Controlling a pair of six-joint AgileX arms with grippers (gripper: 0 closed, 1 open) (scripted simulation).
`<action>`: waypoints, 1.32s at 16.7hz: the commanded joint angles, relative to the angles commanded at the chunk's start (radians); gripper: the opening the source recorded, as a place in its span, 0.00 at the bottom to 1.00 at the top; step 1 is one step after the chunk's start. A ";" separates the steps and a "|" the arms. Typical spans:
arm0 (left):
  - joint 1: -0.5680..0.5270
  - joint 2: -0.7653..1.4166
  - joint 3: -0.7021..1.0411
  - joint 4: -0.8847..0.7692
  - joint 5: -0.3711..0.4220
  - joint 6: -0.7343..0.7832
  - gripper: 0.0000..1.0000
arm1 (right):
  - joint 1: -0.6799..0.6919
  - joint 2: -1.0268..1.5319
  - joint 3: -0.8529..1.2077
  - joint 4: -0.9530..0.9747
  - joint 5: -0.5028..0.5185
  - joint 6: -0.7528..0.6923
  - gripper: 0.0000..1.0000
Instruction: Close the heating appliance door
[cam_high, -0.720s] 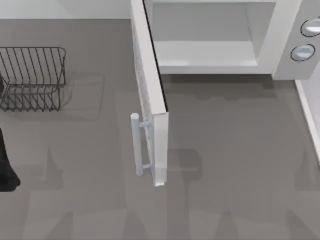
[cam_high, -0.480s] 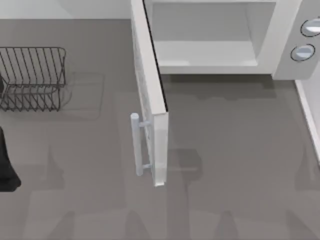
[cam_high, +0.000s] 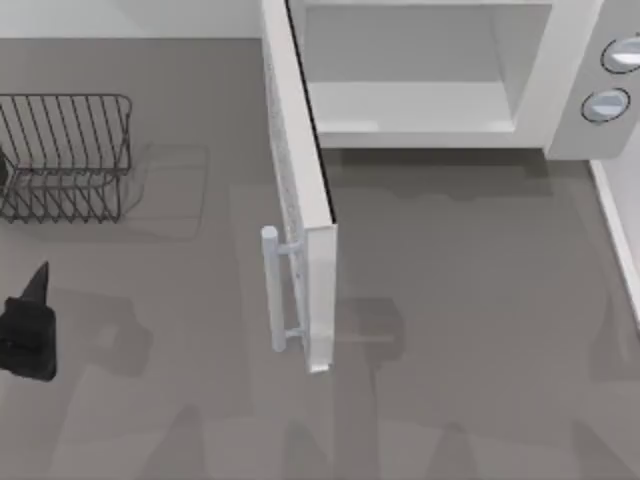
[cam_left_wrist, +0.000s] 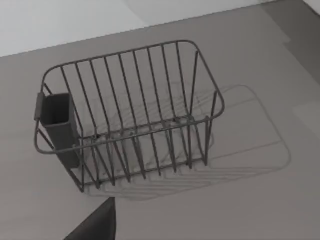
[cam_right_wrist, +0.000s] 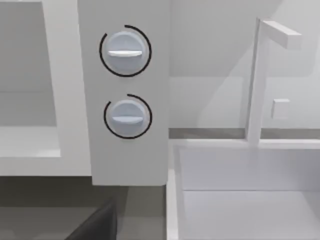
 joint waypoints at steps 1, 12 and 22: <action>-0.014 0.070 0.058 -0.055 0.010 0.029 1.00 | 0.000 0.000 0.000 0.000 0.000 0.000 1.00; -0.188 0.961 0.875 -0.805 0.183 0.427 1.00 | 0.000 0.000 0.000 0.000 0.000 0.000 1.00; -0.290 1.402 1.590 -1.186 0.360 0.744 1.00 | 0.000 0.000 0.000 0.000 0.000 0.000 1.00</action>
